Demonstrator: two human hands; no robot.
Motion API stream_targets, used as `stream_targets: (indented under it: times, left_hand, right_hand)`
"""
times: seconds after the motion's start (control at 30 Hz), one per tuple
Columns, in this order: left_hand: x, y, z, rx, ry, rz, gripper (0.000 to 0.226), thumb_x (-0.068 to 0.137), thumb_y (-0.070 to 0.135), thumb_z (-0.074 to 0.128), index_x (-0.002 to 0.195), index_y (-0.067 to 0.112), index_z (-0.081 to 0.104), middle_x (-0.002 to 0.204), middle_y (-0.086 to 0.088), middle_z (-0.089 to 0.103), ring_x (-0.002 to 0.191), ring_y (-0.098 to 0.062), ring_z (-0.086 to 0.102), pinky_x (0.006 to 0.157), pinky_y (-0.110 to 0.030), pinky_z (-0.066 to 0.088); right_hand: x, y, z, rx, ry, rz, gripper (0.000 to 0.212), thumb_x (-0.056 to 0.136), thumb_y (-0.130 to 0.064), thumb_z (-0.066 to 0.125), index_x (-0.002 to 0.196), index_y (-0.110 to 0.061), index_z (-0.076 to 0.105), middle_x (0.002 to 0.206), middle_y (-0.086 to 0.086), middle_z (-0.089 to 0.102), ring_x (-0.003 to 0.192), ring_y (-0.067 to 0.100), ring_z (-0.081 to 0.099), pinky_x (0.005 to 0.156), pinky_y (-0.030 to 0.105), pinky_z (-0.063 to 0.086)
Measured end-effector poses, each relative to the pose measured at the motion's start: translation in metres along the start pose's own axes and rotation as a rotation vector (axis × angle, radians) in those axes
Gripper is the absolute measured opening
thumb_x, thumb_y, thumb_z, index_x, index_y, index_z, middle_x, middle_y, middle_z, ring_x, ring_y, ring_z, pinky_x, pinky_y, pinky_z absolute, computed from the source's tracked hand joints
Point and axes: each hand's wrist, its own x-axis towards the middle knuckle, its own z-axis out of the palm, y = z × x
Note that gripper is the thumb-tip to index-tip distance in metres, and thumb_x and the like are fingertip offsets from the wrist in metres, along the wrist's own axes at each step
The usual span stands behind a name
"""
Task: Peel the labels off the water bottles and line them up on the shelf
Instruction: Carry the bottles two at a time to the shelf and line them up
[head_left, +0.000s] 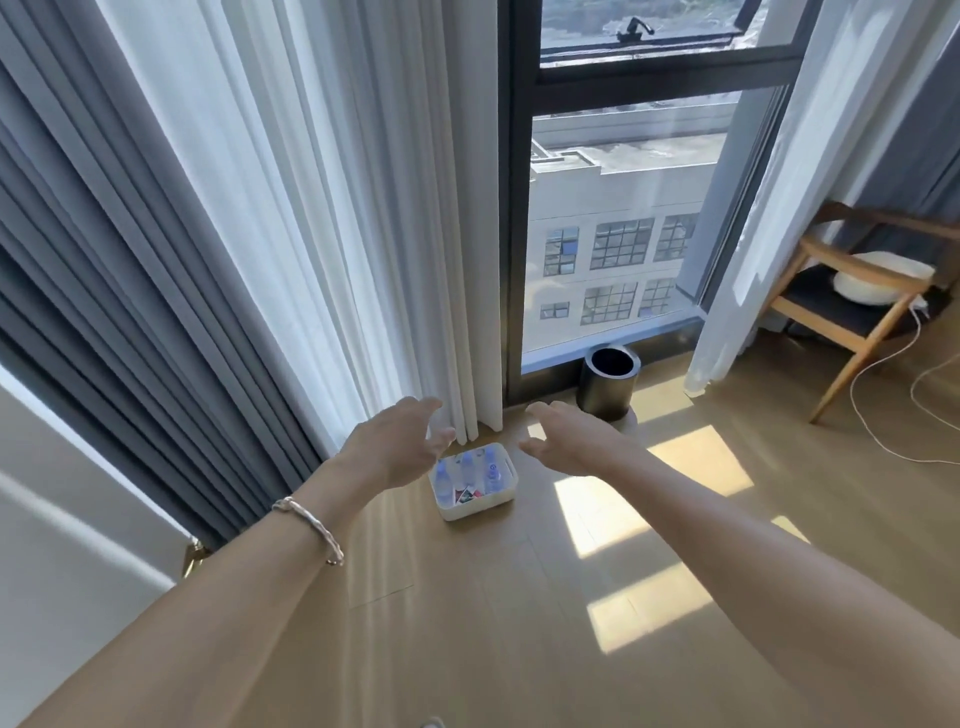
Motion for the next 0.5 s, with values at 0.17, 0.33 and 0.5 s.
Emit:
stream_targets:
  times: [0.17, 0.33, 0.5]
  left_hand:
    - [0.057, 0.007, -0.002, -0.042, -0.038, 0.031, 0.053, 0.101, 0.043, 0.038, 0.15, 0.024, 0.027, 0.152, -0.002, 0.036, 0.138, -0.021, 0.038, 0.108, -0.039, 0.033]
    - [0.148, 0.014, -0.005, -0.115, -0.051, 0.114, 0.052, 0.099, 0.043, 0.044, 0.146, 0.023, 0.034, 0.149, -0.004, 0.043, 0.134, -0.025, 0.043, 0.108, -0.041, 0.037]
    - [0.237, 0.01, -0.007, -0.181, -0.144, 0.166, 0.054, 0.099, 0.04, 0.046, 0.148, 0.019, 0.033, 0.148, -0.008, 0.044, 0.132, -0.026, 0.046, 0.106, -0.038, 0.04]
  right_hand:
    - [0.037, 0.019, -0.012, -0.03, -0.011, 0.048, 0.053, 0.099, -0.036, 0.048, 0.146, -0.017, 0.034, 0.145, 0.007, 0.042, 0.125, 0.024, 0.05, 0.097, 0.035, 0.041]
    - [0.097, 0.043, -0.033, -0.044, -0.014, 0.112, 0.056, 0.099, -0.036, 0.048, 0.148, -0.016, 0.03, 0.143, 0.008, 0.044, 0.125, 0.025, 0.049, 0.095, 0.034, 0.042]
    - [0.171, 0.06, -0.051, -0.053, -0.048, 0.238, 0.05, 0.098, -0.037, 0.048, 0.14, -0.013, 0.039, 0.126, 0.006, 0.05, 0.112, 0.025, 0.055, 0.09, 0.033, 0.045]
